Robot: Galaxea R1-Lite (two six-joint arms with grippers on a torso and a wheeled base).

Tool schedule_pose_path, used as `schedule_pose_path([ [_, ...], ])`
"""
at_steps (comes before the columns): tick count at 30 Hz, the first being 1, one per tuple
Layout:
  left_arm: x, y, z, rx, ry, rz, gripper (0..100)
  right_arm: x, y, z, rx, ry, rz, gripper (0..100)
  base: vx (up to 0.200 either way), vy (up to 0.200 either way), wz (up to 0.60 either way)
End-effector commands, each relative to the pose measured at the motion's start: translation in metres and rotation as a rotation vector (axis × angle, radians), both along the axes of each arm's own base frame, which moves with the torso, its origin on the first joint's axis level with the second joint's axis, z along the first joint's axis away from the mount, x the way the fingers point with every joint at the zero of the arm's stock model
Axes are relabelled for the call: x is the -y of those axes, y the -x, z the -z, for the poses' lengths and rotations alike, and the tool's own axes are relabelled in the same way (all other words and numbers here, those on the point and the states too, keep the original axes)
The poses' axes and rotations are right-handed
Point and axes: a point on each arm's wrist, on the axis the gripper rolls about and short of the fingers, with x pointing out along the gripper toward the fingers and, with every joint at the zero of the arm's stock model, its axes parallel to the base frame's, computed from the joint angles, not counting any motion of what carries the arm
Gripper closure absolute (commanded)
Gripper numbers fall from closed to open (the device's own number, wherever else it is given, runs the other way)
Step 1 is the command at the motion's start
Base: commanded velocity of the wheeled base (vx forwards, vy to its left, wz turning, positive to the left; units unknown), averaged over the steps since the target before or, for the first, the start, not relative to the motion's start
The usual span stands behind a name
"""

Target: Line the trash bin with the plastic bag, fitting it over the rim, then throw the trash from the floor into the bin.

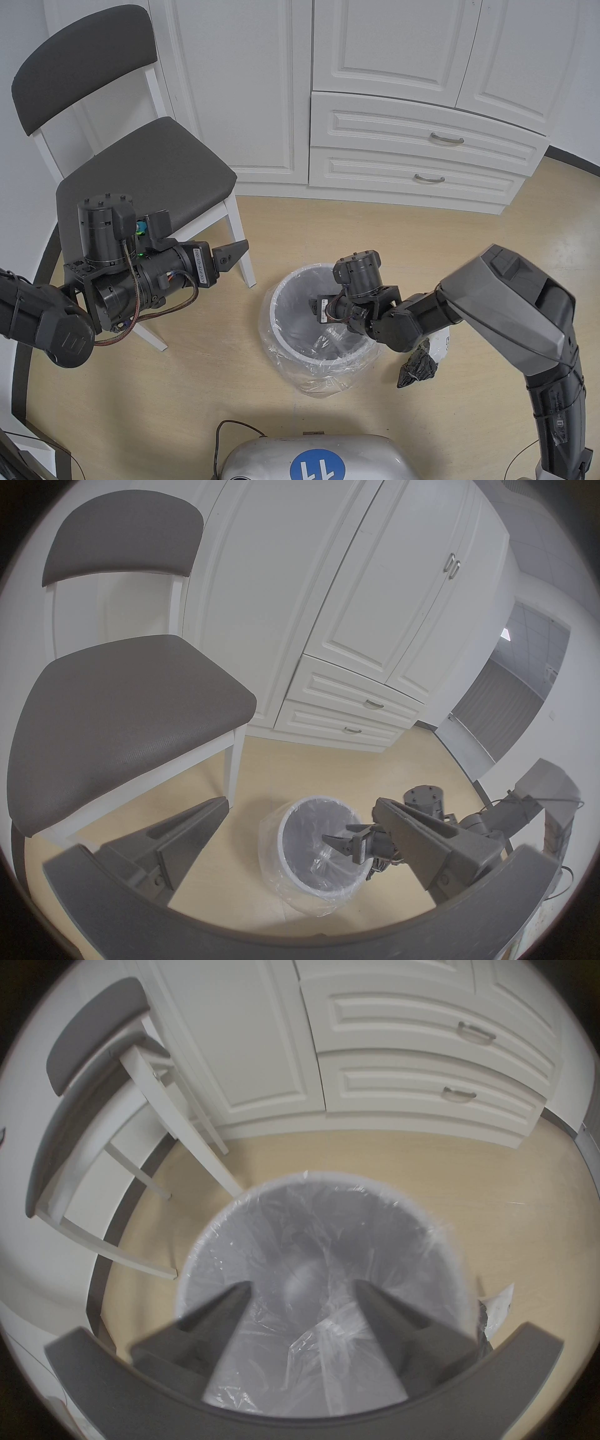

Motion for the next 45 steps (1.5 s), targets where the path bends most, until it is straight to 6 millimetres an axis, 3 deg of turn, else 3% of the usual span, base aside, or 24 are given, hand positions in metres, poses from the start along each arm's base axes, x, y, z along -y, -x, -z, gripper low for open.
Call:
schedule_pose_path([
  [1, -0.003, 0.008, 0.001, -0.012, -0.001, 0.021, 0, 0.023, 0.042, -0.047, 0.118, -0.094, 0.014, 0, 0.0, 0.0, 0.0],
  [6, 0.004, 0.0, 0.022, -0.069, -0.045, 0.036, 0, 0.052, 0.072, -0.052, 0.147, -0.102, 0.037, 0, 0.0, 0.0, 0.0],
  [7, 0.007, -0.006, 0.036, -0.102, -0.077, 0.04, 0, 0.063, 0.081, -0.054, 0.15, -0.104, 0.054, 0, 0.0, 0.0, 0.0],
  [8, 0.007, -0.007, 0.037, -0.106, -0.08, 0.041, 0, 0.064, 0.082, -0.054, 0.15, -0.104, 0.054, 0, 0.0, 0.0, 0.0],
  [9, 0.01, -0.016, 0.061, -0.162, -0.13, 0.045, 0, 0.079, 0.084, -0.056, 0.146, -0.101, 0.087, 0, 0.0, 0.0, 0.0],
  [10, 0.01, -0.016, 0.061, -0.162, -0.13, 0.045, 0, 0.079, 0.084, -0.056, 0.146, -0.101, 0.087, 0, 0.0, 0.0, 0.0],
  [12, 0.008, -0.028, 0.102, -0.26, -0.205, 0.039, 0, 0.099, 0.074, -0.053, 0.137, -0.086, 0.144, 0, 0.0, 0.0, 0.0],
  [14, 0.006, -0.032, 0.116, -0.291, -0.235, 0.037, 0, 0.104, 0.069, -0.052, 0.139, -0.079, 0.16, 0, 0.0, 0.0, 0.0],
  [15, 0.002, -0.039, 0.139, -0.34, -0.278, 0.033, 0, 0.111, 0.06, -0.053, 0.149, -0.079, 0.186, 0, 0.0, 0.0, 0.0],
  [17, -0.001, -0.046, 0.16, -0.378, -0.319, 0.037, 0, 0.118, 0.055, -0.058, 0.161, -0.081, 0.206, 0, 0.0, 0.0, 0.0],
  [21, -0.019, -0.083, 0.191, -0.356, -0.446, 0.052, 0, 0.128, 0.052, -0.068, 0.183, -0.094, 0.226, 0, 0.0, 0.0, 0.0],
  [30, -0.041, -0.121, 0.205, -0.339, -0.467, 0.369, 0, 0.135, 0.051, -0.076, 0.201, -0.101, 0.243, 0, 0.0, 0.0, 0.0],
  [37, -0.041, -0.155, 0.226, -0.31, -0.585, 0.467, 0, 0.142, 0.047, -0.075, 0.198, -0.103, 0.251, 0, 0.0, 0.0, 0.0],
  [45, -0.033, -0.177, 0.235, -0.285, -0.592, 0.477, 0, 0.148, 0.042, -0.075, 0.203, -0.104, 0.268, 0, 0.0, 0.0, 0.0],
])
